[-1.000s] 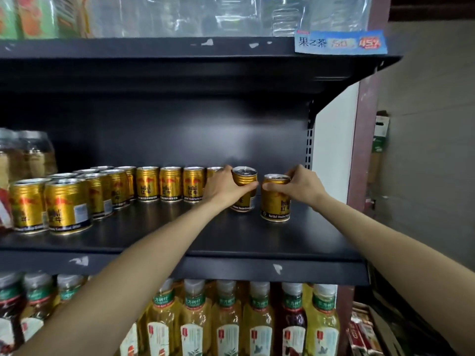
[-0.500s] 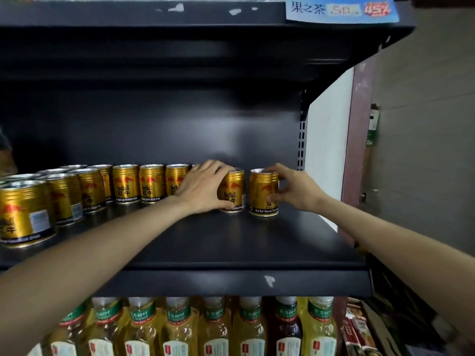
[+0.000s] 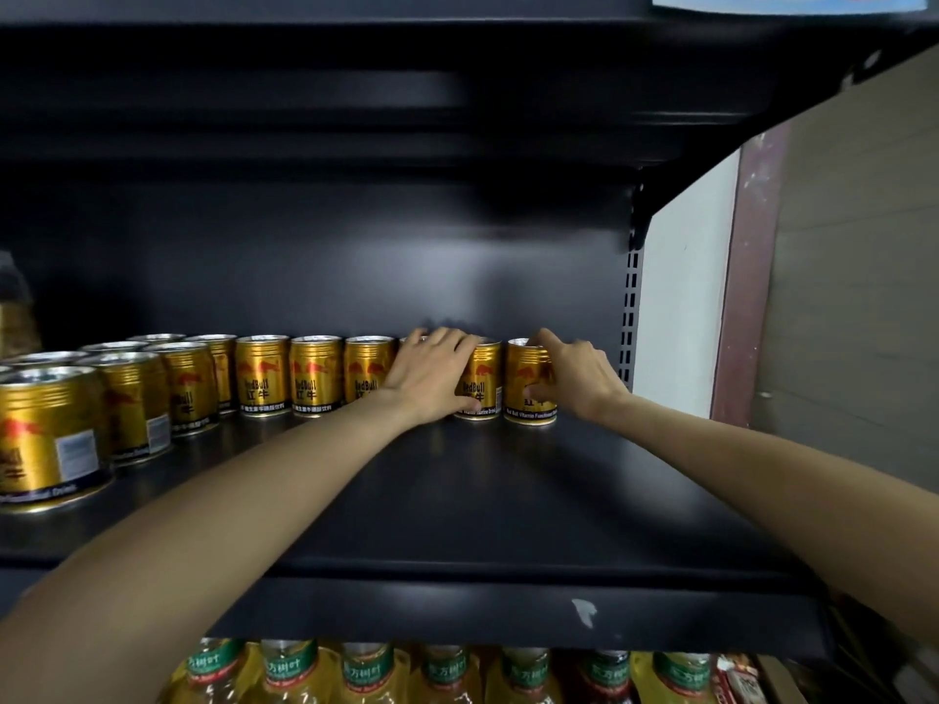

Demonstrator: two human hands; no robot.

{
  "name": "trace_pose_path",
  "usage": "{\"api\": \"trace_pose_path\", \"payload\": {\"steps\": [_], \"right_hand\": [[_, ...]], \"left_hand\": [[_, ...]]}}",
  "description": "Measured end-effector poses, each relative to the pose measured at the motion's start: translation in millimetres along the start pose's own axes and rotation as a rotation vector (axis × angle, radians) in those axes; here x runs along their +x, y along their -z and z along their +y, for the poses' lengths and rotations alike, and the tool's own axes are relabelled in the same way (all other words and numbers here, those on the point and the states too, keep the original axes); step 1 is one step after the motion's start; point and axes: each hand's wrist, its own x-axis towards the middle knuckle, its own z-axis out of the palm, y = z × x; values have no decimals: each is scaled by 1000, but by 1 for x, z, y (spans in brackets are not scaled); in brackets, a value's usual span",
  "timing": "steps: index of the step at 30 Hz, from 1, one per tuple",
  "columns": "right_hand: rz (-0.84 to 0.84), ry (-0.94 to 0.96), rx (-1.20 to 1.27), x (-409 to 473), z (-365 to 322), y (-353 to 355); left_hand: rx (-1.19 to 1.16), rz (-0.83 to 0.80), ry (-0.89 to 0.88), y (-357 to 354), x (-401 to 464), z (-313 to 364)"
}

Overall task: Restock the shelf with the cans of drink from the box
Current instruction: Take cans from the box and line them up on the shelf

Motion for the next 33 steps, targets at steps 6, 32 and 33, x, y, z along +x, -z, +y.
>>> {"api": "trace_pose_path", "payload": {"steps": [6,32,33], "right_hand": [[-2,1,-40,6,5,-7],[532,385,56,-221,-76,57],[556,381,69,-241,-84,47]], "left_hand": [[-100,5,15,-6,-3,-3],[-431,450,-19,145,-186,61],[-438,506,-29,143,-208,68]]}}
